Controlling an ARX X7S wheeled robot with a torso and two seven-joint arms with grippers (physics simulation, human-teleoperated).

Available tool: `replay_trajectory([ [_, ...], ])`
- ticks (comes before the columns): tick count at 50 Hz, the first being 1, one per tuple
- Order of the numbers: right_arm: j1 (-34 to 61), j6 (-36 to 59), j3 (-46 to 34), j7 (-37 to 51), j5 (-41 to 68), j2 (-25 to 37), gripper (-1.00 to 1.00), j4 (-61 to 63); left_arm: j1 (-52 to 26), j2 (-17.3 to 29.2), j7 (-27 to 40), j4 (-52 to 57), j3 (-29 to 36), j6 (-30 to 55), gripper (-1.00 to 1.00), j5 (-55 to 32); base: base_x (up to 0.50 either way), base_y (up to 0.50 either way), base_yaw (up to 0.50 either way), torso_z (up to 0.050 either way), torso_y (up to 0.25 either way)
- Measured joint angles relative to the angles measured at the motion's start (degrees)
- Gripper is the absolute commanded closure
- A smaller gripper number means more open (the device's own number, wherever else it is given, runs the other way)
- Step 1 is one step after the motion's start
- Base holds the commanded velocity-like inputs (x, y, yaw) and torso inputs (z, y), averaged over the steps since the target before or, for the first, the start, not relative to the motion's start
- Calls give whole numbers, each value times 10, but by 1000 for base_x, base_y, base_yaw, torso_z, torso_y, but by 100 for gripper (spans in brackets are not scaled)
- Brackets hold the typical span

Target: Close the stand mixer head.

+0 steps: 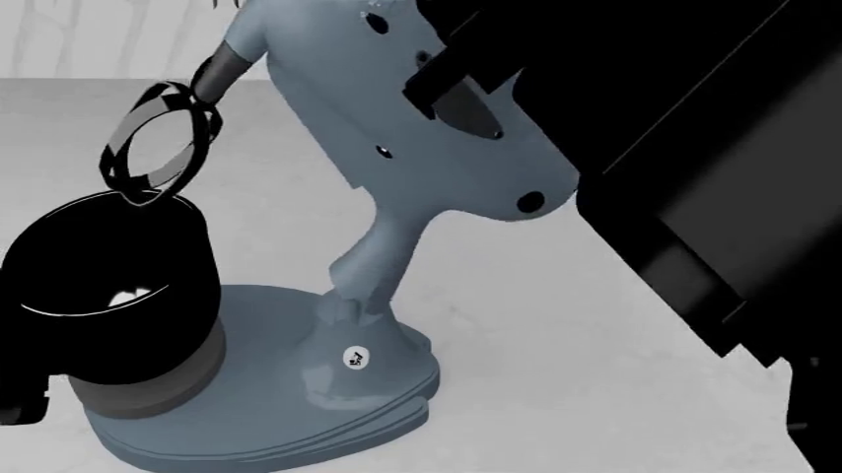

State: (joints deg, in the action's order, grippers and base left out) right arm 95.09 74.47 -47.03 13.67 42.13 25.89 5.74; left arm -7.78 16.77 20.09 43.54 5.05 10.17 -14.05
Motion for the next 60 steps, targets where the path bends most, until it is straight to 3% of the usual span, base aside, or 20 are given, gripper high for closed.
replay_trajectory([
  [8,75,-24,-102,-73,-27,-87,-100,-69,18,25,-24,39,-1,-9,-100,-24,23,10,24,0,0],
  [19,122,-139,-289,-75,-50,-164,-100,-92,28,43,-33,70,-11,-10,-100,-52,26,11,22,0,0],
  [26,140,-144,-338,-86,-70,-191,-100,-102,31,49,-36,78,-16,-13,-100,-64,24,11,19,0,0],
  [37,70,-117,-350,-119,-253,-221,-100,-40,35,56,-34,86,-23,-15,-100,-76,25,9,12,0,0],
  [42,8,-98,-351,-164,-413,-230,-100,-6,35,59,-33,87,-22,-16,-100,-77,25,4,8,0,0],
  [52,-156,-119,-375,-354,-983,-253,-100,-13,37,62,-32,87,-22,-21,-100,-80,15,2,4,0,0],
  [60,-224,-169,-394,-452,-1249,-259,-100,-71,37,65,-30,82,-27,-25,-100,-86,4,0,-4,0,0],
])
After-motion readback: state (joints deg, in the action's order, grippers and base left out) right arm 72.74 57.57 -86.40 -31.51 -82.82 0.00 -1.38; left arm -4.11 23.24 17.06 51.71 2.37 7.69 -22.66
